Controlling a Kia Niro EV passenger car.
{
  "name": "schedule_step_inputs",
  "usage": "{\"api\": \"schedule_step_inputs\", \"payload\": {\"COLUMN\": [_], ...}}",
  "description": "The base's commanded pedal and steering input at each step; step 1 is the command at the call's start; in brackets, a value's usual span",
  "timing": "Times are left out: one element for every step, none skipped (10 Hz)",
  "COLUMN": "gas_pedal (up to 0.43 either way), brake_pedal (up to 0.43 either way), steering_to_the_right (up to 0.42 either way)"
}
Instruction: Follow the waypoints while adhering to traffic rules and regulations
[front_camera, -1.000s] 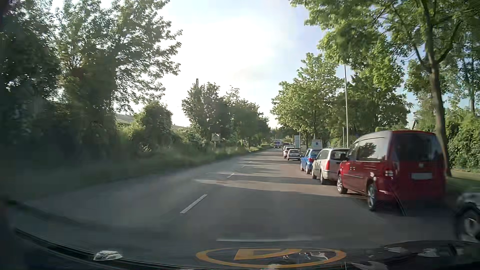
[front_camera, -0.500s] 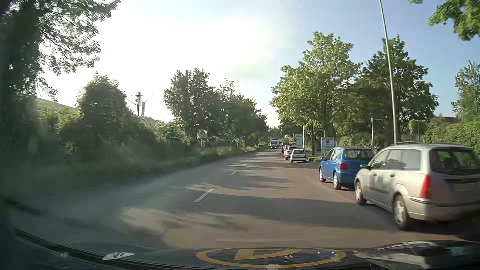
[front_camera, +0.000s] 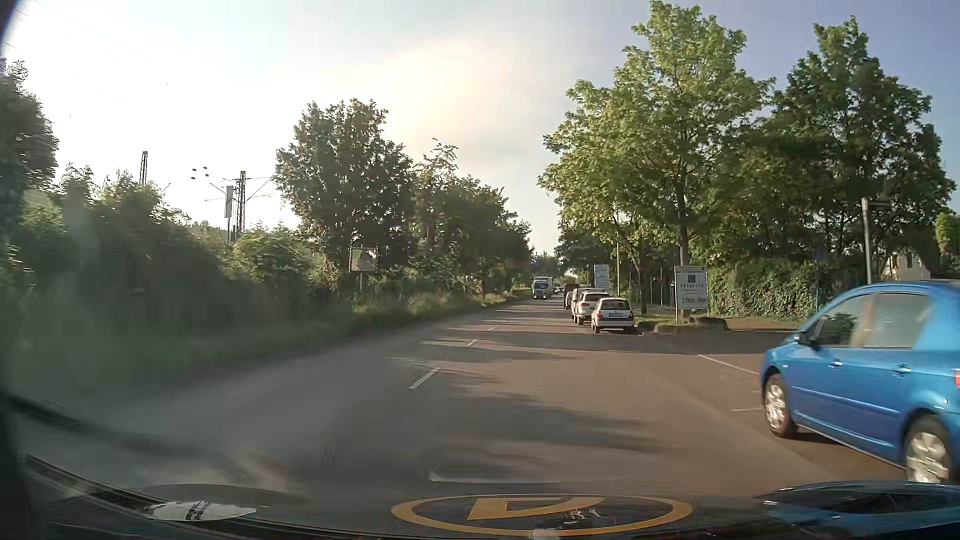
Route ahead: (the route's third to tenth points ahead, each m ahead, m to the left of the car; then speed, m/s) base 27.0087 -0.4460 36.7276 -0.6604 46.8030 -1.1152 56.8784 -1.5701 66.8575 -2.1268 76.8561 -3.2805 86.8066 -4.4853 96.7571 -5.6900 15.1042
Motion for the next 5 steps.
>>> {"api": "schedule_step_inputs", "payload": {"gas_pedal": [0.177,0.177,0.177,0.177,0.177], "brake_pedal": [0.0,0.0,0.0,0.0,0.0], "steering_to_the_right": [0.005,0.005,0.005,0.005,0.005]}}
